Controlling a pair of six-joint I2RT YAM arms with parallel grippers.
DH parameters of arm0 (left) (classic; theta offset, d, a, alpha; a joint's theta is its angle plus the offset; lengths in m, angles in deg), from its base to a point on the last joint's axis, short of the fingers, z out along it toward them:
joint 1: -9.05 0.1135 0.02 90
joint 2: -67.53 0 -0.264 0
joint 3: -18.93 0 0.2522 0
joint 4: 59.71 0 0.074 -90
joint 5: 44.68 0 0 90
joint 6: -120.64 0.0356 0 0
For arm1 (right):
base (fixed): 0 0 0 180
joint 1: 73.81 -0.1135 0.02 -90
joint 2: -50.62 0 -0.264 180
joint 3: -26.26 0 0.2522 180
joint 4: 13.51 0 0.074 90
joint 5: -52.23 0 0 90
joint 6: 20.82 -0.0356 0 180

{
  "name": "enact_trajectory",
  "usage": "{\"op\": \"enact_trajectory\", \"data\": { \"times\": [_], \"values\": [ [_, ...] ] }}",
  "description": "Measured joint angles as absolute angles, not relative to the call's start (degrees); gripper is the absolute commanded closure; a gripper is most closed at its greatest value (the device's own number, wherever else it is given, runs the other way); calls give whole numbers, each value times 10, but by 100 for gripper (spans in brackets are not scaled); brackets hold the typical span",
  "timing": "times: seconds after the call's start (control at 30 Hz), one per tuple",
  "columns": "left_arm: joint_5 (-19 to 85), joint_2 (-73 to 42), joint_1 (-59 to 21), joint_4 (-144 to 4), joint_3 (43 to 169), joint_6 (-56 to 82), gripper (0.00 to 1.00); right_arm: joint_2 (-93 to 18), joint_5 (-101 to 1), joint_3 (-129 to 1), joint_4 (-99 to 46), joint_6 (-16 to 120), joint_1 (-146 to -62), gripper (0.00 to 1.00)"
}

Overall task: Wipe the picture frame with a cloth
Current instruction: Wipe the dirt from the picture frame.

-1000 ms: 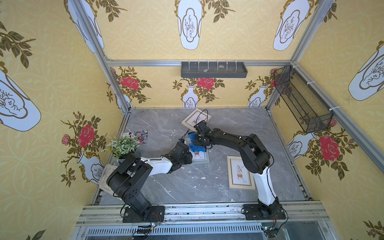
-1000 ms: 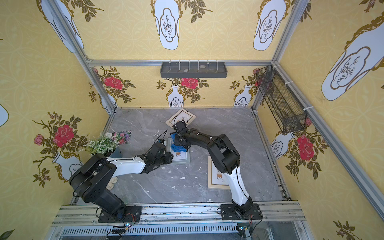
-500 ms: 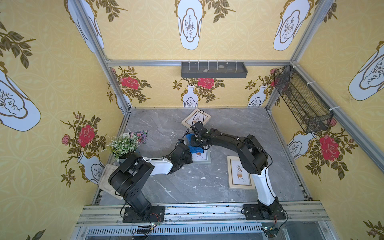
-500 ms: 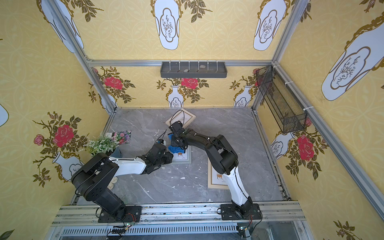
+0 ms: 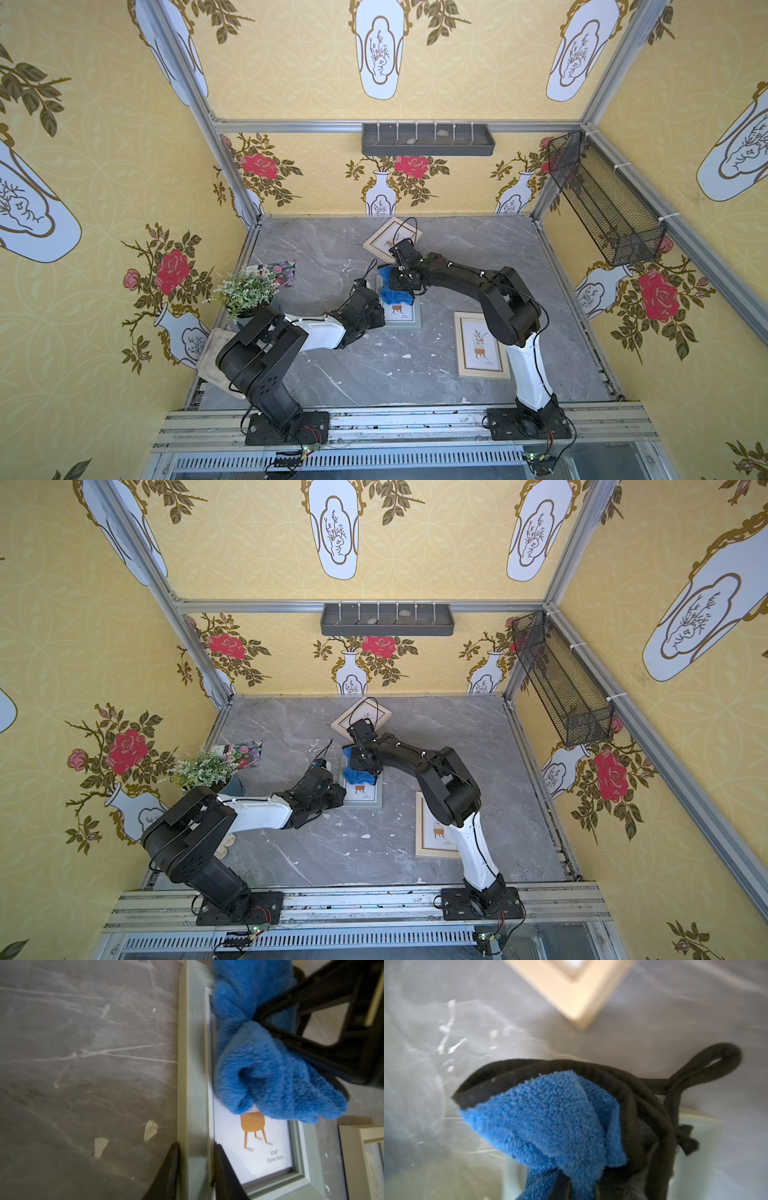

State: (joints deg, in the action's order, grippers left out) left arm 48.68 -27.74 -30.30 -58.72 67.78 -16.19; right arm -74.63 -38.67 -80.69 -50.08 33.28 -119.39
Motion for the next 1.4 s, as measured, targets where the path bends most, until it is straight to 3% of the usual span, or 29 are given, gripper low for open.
{"op": "enact_trajectory", "data": {
  "times": [0.17,0.47,0.8,1.1,1.4],
  "values": [
    [498,-277,-301,-589,678,-173,76,-770,-392,-838,-502,334,-1201,95],
    [497,-278,-298,-589,678,-172,76,-708,-379,-753,-499,337,-1158,95],
    [501,-278,-297,-591,680,-179,77,-776,-382,-854,-513,354,-1205,96],
    [497,-285,-294,-586,684,-178,77,-698,-385,-742,-493,356,-1145,94],
    [508,-281,-293,-587,680,-187,77,-779,-376,-858,-516,362,-1208,95]
  ]
}}
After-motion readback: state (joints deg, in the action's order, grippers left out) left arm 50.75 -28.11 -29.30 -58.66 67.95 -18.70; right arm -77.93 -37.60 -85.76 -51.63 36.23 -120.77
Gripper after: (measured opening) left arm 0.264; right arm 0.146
